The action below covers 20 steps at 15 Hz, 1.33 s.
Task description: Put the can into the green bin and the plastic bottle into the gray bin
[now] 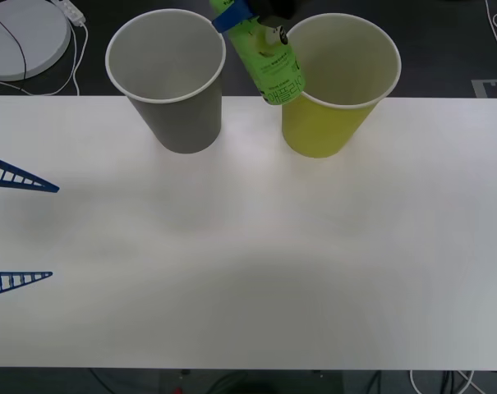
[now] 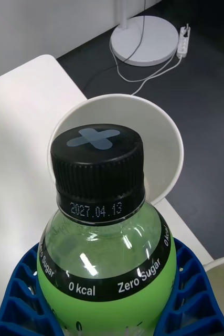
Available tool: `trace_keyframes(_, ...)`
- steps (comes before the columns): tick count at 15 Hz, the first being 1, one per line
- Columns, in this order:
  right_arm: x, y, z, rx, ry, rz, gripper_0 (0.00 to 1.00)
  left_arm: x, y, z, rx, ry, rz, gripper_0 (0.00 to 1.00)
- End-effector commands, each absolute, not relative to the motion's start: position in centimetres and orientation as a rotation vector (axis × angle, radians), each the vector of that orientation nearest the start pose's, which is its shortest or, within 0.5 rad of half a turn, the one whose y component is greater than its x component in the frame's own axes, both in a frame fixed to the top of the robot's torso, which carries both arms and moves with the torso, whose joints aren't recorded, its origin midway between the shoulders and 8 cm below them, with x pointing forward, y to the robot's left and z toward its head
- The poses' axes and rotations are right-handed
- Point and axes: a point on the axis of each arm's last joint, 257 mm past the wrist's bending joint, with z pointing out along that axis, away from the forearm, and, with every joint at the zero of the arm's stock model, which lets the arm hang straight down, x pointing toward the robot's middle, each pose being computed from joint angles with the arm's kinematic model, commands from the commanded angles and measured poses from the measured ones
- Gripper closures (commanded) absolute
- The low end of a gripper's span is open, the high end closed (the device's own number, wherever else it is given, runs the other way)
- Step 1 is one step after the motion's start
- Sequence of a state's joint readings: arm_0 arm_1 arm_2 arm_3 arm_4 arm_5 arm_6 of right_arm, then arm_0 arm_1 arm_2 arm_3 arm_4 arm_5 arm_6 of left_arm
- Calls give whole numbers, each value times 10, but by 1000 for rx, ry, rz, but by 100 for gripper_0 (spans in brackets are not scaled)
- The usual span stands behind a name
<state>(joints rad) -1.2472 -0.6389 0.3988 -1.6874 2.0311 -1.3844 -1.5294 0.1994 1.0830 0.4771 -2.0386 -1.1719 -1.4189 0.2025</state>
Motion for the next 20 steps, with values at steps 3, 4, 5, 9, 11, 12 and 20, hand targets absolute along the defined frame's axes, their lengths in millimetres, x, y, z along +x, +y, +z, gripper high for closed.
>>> trace_keyframes(3, 529, 33, 77, -1137, 1920, 222, 100, 311, 274, -97, 1642, 1529, -356, 0)
trace_keyframes(4, 532, 39, 78, -1136, 1940, 207, 100, 311, 274, -97, 1642, 1529, -356, 0)
trace_keyframes(5, 535, 45, 78, -1132, 1954, 199, 100, 311, 274, -97, 1642, 1529, -356, 0)
trace_keyframes(9, 547, 70, 73, -1106, 2005, 164, 100, 311, 274, -97, 1642, 1529, -356, 0)
trace_keyframes(11, 551, 82, 70, -1096, 2027, 146, 100, 311, 274, -97, 1642, 1529, -356, 0)
trace_keyframes(12, 553, 86, 70, -1092, 2034, 136, 100, 311, 274, -97, 1642, 1529, -356, 0)
trace_keyframes(20, 565, 114, 78, -1044, 2057, 142, 100, 311, 274, -97, 1642, 1529, -356, 0)
